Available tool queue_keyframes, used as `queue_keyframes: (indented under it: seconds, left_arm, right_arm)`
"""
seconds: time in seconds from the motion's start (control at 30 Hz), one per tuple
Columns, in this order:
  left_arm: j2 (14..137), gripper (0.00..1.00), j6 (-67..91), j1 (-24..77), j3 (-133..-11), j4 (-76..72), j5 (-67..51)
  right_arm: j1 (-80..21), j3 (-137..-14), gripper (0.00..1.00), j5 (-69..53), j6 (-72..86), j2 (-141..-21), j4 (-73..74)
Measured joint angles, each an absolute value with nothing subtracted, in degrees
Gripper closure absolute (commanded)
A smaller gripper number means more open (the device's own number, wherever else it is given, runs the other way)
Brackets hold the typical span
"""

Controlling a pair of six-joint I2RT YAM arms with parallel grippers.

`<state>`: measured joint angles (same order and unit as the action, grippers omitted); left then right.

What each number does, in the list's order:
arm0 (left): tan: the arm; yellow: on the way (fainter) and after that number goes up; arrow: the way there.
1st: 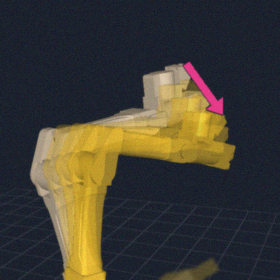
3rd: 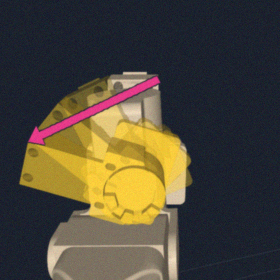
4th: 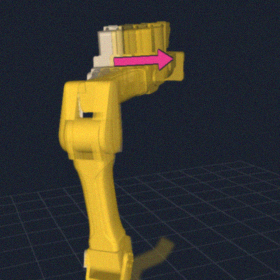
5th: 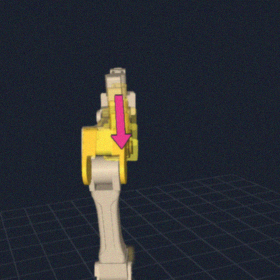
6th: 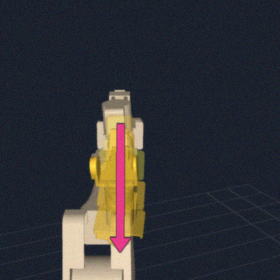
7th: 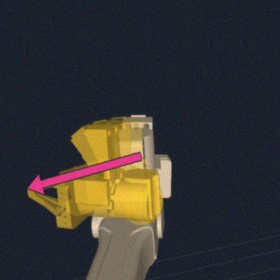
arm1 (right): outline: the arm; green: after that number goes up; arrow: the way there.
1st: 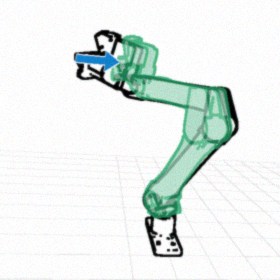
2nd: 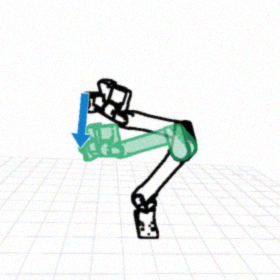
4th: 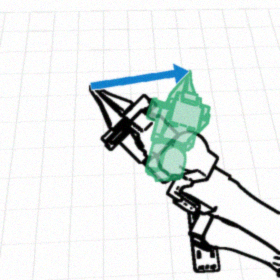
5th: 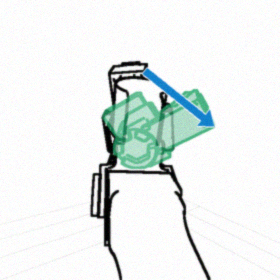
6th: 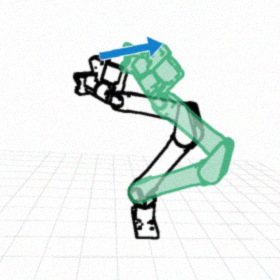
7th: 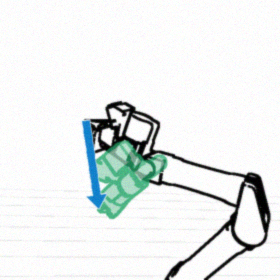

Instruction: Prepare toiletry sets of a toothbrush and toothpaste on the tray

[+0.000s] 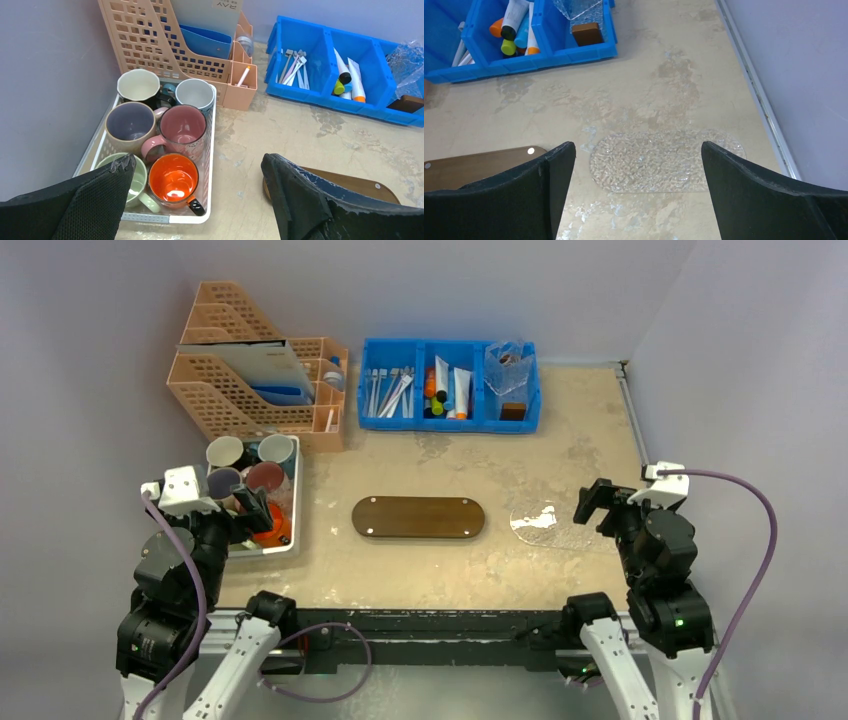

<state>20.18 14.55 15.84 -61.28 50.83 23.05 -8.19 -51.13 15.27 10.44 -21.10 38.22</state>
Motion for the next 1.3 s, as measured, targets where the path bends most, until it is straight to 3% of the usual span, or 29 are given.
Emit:
queue_keyframes:
  seconds: [0.67, 1.3]
  left_arm:
    - [23.03, 0.00, 17.98, 15.84, -61.28, 53.28, 23.66]
    - [45.28, 0.00, 31.90, 15.84, -61.58, 58.35, 24.67]
  right_arm:
    - [-8.19, -51.05, 0.01, 14.04, 10.61, -21.76, 37.63]
    - [-8.64, -43.13, 0.01, 3.38, 11.66, -25.87, 33.32]
